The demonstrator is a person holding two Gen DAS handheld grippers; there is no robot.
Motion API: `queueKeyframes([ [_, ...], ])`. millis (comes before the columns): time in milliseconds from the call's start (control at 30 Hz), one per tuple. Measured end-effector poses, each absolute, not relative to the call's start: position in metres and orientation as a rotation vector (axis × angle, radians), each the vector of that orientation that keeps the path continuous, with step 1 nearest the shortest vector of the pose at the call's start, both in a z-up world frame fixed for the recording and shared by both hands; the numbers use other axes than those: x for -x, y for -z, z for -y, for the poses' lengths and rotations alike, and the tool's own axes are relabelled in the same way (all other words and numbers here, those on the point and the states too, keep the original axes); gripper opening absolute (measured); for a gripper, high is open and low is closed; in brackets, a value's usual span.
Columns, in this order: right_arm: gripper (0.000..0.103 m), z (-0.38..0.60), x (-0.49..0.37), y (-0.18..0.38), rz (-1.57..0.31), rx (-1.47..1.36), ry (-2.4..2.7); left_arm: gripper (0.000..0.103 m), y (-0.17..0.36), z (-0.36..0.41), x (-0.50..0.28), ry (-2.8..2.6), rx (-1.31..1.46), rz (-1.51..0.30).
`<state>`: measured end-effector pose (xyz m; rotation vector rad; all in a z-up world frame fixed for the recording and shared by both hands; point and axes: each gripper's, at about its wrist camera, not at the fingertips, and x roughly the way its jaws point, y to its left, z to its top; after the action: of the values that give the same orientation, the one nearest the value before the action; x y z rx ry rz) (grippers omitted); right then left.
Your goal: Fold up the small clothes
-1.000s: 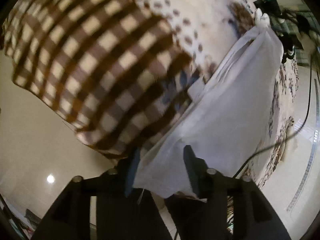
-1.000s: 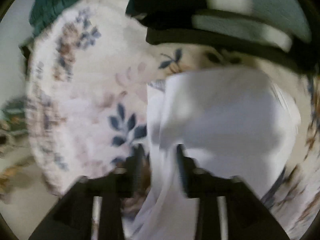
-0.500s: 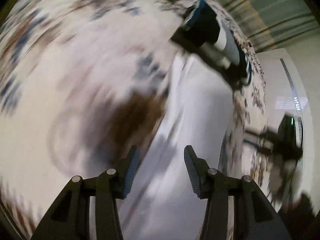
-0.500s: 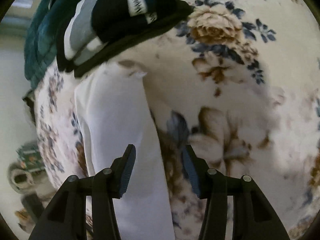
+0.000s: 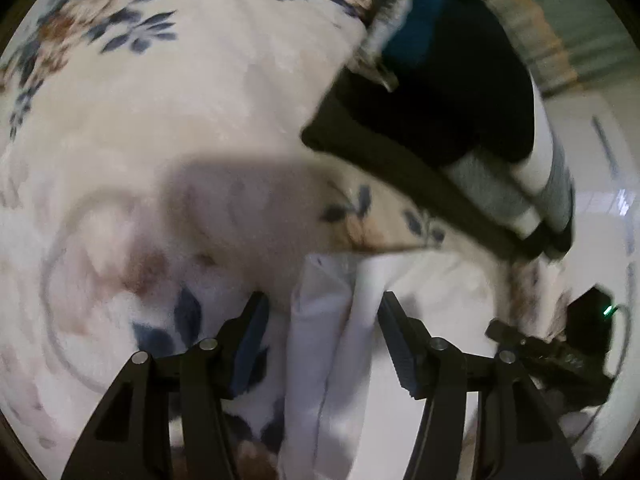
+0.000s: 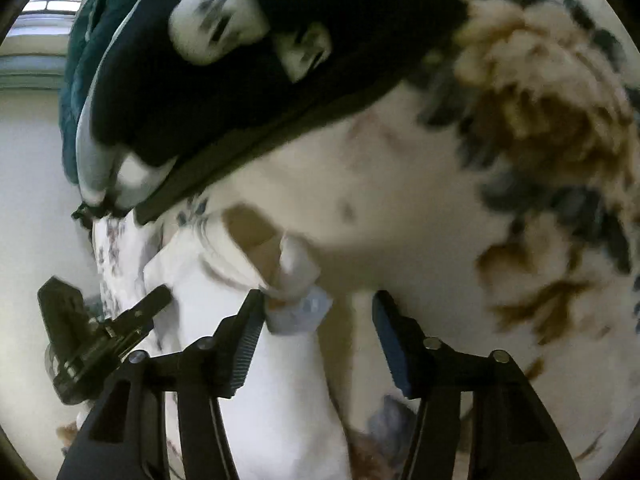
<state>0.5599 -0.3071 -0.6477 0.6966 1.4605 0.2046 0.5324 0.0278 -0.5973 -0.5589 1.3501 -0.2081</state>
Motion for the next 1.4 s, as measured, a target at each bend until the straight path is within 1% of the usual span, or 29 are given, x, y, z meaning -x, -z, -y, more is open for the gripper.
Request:
queueKeyframes([
  [67, 0.059, 0.308, -0.563, 0.649, -1.469, -0.773, -0.299, 0.054, 0.598, -0.034, -0.529, 0.250, 0.626, -1.341],
  [100, 0.061, 0.306, -0.565, 0.653, -1.493, -0.796, -0.333, 0.055, 0.602, -0.035, -0.527, 0.295, 0.671, -1.343],
  [167, 0.065, 0.301, -0.568, 0.666, -1.534, -0.828, -0.388, 0.057, 0.609, -0.034, -0.526, 0.334, 0.690, -1.357],
  [233, 0.066, 0.296, -0.570, 0.679, -1.565, -0.865, -0.430, 0.057, 0.611, -0.029, -0.527, 0.347, 0.663, -1.354],
  [300, 0.066, 0.290, -0.575, 0.686, -1.567, -0.906, -0.472, 0.053, 0.606, -0.024, -0.528, 0.360, 0.633, -1.329],
  [333, 0.064, 0.290, -0.577, 0.686, -1.551, -0.922, -0.478, 0.021, 0.602, -0.021, -0.527, 0.368, 0.617, -1.312],
  [367, 0.048, 0.290, -0.579, 0.685, -1.526, -0.928, -0.475, 0.005, 0.602, -0.016, -0.531, 0.382, 0.605, -1.316],
  [400, 0.031, 0.290, -0.579, 0.683, -1.520, -0.923, -0.474, 0.005, 0.597, -0.014, -0.530, 0.374, 0.582, -1.306],
  [433, 0.028, 0.284, -0.582, 0.679, -1.510, -0.912, -0.472, 0.005, 0.593, -0.013, -0.528, 0.378, 0.562, -1.289],
  [467, 0.019, 0.282, -0.582, 0.673, -1.490, -0.884, -0.479, 0.005, 0.587, -0.012, -0.532, 0.387, 0.549, -1.272],
  [500, 0.016, 0.280, -0.581, 0.668, -1.477, -0.860, -0.486, 0.005, 0.583, -0.012, -0.533, 0.391, 0.541, -1.262],
  [567, 0.014, 0.278, -0.577, 0.654, -1.446, -0.829, -0.512, 0.005, 0.565, -0.018, -0.526, 0.400, 0.539, -1.229],
  [667, 0.013, 0.274, -0.566, 0.630, -1.394, -0.791, -0.551, 0.005, 0.541, -0.035, -0.513, 0.425, 0.557, -1.172],
  [800, 0.013, 0.268, -0.536, 0.585, -1.314, -0.685, -0.612, 0.005, 0.497, -0.043, -0.466, 0.469, 0.552, -1.099],
  [867, 0.013, 0.269, -0.510, 0.565, -1.286, -0.630, -0.639, 0.006, 0.486, -0.035, -0.443, 0.487, 0.580, -1.098],
  [900, 0.013, 0.265, -0.493, 0.558, -1.279, -0.610, -0.654, 0.006, 0.482, -0.033, -0.427, 0.496, 0.600, -1.101],
  [933, 0.013, 0.260, -0.477, 0.552, -1.277, -0.594, -0.668, 0.010, 0.480, -0.032, -0.414, 0.496, 0.607, -1.111],
  [967, 0.017, 0.266, -0.465, 0.545, -1.284, -0.586, -0.677, 0.012, 0.479, -0.030, -0.397, 0.493, 0.616, -1.139],
  [1000, 0.018, 0.262, -0.452, 0.544, -1.300, -0.573, -0.688, 0.017, 0.479, -0.036, -0.376, 0.478, 0.626, -1.172],
  [1033, 0.021, 0.258, -0.434, 0.546, -1.337, -0.547, -0.706, 0.030, 0.478, -0.041, -0.367, 0.458, 0.627, -1.191],
  [1067, 0.034, 0.251, -0.418, 0.549, -1.373, -0.518, -0.702, 0.040, 0.481, -0.047, -0.347, 0.421, 0.625, -1.228],
  [1100, 0.048, 0.253, -0.399, 0.553, -1.418, -0.488, -0.690, 0.041, 0.487, -0.055, -0.328, 0.382, 0.638, -1.268],
  [1167, 0.056, 0.261, -0.368, 0.566, -1.503, -0.478, -0.683, 0.042, 0.497, -0.068, -0.306, 0.311, 0.684, -1.334],
  [1200, 0.057, 0.263, -0.361, 0.569, -1.528, -0.479, -0.670, 0.042, 0.503, -0.079, -0.293, 0.273, 0.710, -1.367],
  [1267, 0.059, 0.279, -0.337, 0.571, -1.573, -0.505, -0.631, 0.042, 0.503, -0.094, -0.276, 0.228, 0.739, -1.372],
  [1333, 0.059, 0.294, -0.320, 0.569, -1.574, -0.572, -0.605, 0.042, 0.495, -0.103, -0.271, 0.217, 0.737, -1.344],
  [1400, 0.059, 0.300, -0.317, 0.562, -1.546, -0.633, -0.539, 0.043, 0.491, -0.100, -0.280, 0.231, 0.677, -1.317],
])
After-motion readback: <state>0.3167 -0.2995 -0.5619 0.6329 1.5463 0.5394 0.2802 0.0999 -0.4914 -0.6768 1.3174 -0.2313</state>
